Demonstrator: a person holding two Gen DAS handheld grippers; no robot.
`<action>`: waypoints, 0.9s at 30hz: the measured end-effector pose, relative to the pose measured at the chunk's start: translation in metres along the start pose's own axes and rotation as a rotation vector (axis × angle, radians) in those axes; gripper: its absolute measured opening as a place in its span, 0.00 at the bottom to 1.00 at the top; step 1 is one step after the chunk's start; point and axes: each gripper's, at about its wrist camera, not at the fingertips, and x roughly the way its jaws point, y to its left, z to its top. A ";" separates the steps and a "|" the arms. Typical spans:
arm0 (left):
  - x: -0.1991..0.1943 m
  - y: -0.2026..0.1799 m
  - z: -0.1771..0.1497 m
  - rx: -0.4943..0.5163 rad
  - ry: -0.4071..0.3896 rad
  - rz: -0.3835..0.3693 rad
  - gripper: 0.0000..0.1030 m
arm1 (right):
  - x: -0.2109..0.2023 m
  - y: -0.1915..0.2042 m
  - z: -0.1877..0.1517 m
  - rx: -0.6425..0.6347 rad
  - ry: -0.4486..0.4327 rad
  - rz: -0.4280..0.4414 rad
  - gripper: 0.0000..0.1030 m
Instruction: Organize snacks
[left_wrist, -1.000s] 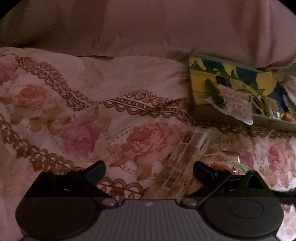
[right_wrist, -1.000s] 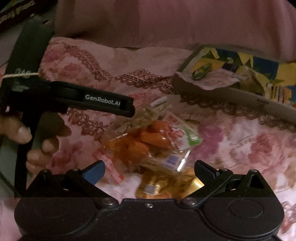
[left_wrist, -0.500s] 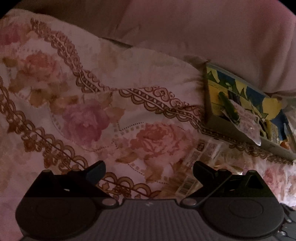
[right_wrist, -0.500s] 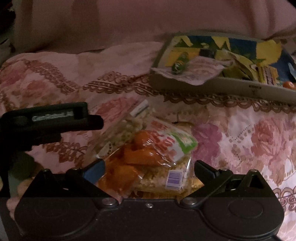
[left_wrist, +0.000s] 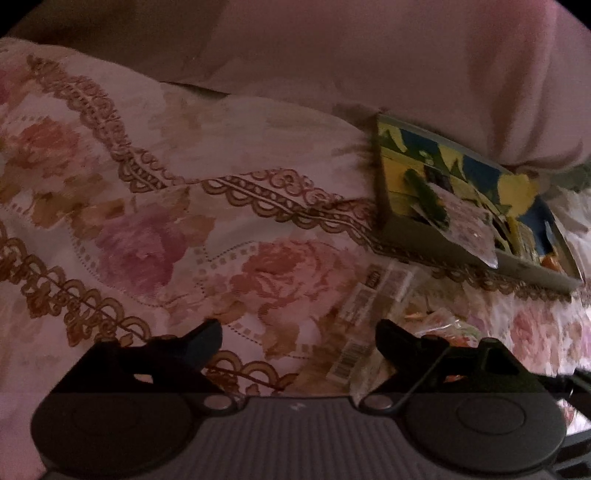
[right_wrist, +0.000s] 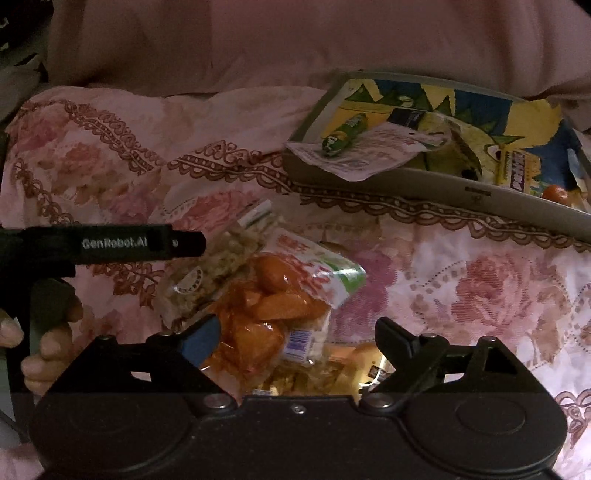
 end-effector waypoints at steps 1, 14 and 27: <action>0.001 -0.002 -0.001 0.012 0.004 -0.002 0.88 | 0.001 0.000 0.000 0.013 0.001 -0.001 0.88; 0.013 -0.023 -0.011 0.127 0.059 -0.072 0.55 | 0.011 0.020 -0.009 -0.062 0.028 -0.002 0.70; 0.015 -0.018 -0.011 0.077 0.116 -0.112 0.47 | 0.013 0.041 -0.012 -0.277 -0.065 -0.100 0.70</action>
